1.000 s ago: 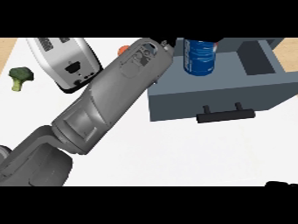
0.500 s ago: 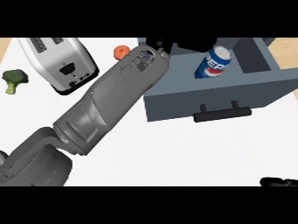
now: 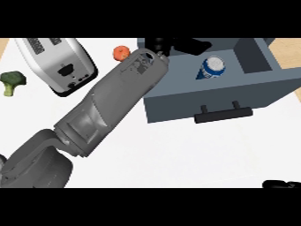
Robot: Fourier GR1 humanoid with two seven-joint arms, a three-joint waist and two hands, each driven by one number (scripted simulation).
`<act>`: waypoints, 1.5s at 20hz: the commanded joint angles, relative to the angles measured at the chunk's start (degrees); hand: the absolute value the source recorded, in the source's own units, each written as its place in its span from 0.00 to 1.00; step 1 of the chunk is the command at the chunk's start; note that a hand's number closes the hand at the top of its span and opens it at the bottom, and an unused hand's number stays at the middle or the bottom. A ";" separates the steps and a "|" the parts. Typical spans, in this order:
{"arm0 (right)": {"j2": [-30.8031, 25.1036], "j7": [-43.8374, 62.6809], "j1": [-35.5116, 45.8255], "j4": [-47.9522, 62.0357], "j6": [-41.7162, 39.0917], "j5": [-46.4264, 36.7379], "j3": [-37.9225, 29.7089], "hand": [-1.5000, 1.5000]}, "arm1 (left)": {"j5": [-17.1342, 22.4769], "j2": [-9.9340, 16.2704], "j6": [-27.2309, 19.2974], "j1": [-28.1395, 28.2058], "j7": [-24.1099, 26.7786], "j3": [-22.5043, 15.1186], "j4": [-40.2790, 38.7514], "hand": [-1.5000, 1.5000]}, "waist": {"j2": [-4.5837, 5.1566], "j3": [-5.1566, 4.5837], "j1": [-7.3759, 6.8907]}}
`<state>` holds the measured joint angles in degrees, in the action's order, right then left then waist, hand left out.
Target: Pick up the can, place it into the drawer and close the drawer
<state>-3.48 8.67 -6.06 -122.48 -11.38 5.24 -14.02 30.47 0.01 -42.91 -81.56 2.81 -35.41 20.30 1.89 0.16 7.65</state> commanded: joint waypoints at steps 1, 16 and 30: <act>0.13 1.45 1.34 -1.53 1.08 0.01 0.14 0.00 | 1.29 -0.01 -1.75 0.06 0.70 -0.50 -0.48 0.00 | 0.01 -0.04 0.03; -6.93 -5.33 3.35 -5.26 0.07 -20.19 5.47 0.00 | 9.01 -0.01 -2.36 0.33 4.81 1.73 4.18 0.00 | -0.43 -0.11 -1.93; -12.00 -8.81 8.72 8.36 6.36 -53.45 18.47 0.00 | 9.87 -0.01 -4.60 0.17 3.04 -0.09 6.53 0.00 | -1.44 -0.14 -6.60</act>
<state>-14.72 0.83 2.07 -118.45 -6.90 -40.23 0.79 40.16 0.00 -48.12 -82.43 6.59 -35.18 25.66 0.71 0.03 2.17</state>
